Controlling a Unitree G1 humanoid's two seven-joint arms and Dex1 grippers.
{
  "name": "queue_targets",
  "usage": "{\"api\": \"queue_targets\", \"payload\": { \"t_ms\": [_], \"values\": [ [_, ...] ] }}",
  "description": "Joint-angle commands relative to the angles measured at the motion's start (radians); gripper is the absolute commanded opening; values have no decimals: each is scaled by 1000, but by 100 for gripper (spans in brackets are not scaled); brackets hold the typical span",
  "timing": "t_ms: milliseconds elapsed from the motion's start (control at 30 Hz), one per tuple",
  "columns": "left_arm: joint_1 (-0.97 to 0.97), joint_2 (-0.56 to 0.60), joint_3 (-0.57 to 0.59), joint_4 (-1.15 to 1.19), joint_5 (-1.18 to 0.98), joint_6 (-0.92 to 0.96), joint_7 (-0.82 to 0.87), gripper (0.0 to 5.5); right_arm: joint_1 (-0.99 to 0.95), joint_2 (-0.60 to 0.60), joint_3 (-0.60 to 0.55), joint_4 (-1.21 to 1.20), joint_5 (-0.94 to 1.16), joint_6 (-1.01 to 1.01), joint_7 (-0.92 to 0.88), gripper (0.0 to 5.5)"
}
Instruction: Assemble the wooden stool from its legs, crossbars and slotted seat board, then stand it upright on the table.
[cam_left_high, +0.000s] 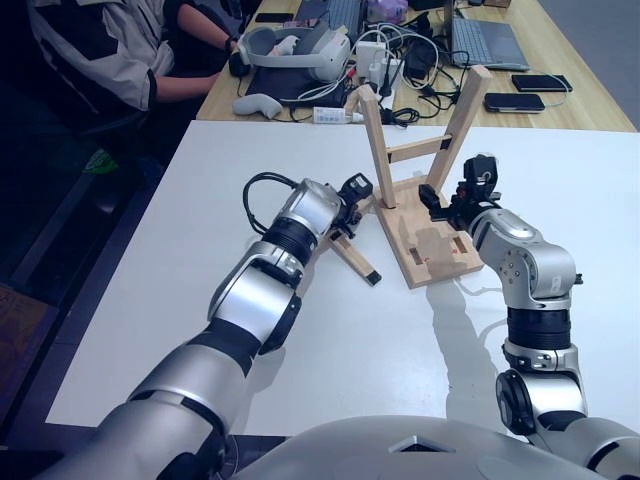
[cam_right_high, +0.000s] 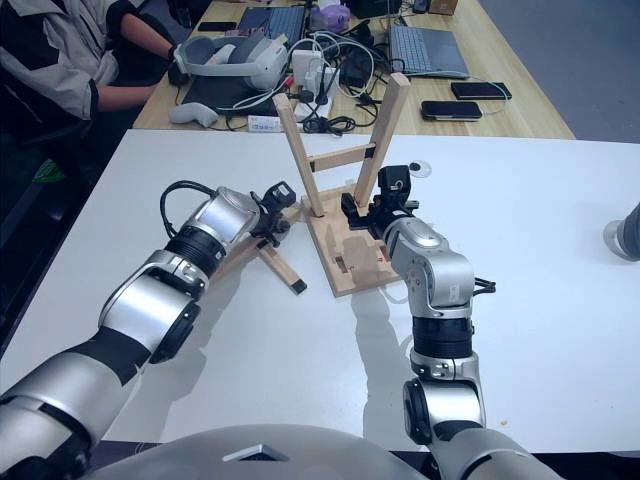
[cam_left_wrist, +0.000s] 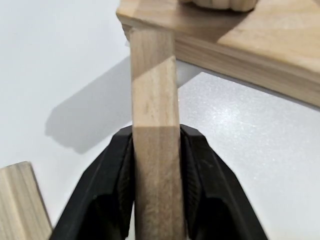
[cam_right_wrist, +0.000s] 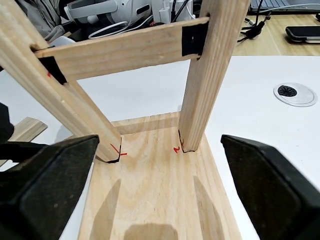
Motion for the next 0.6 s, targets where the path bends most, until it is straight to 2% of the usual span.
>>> {"api": "queue_targets", "payload": {
  "t_ms": [33,200,367,533,600],
  "values": [
    [-53,77,78,-32,-20,-19,41,104,-18,-10,6,0,-8,-7,8,454],
    [-91,200,133,-121,-10,-12,65,104,-15,-8,2,2,-13,-10,11,454],
    [-174,250,207,-189,-40,-6,110,103,-20,-5,-6,3,-13,-6,11,454],
    [-331,314,399,-151,-100,-149,388,103,-28,-18,-20,2,-5,-10,25,454],
    [-363,335,433,-140,-106,-210,461,103,-29,-19,-29,2,-2,-14,28,454]
  ]
}}
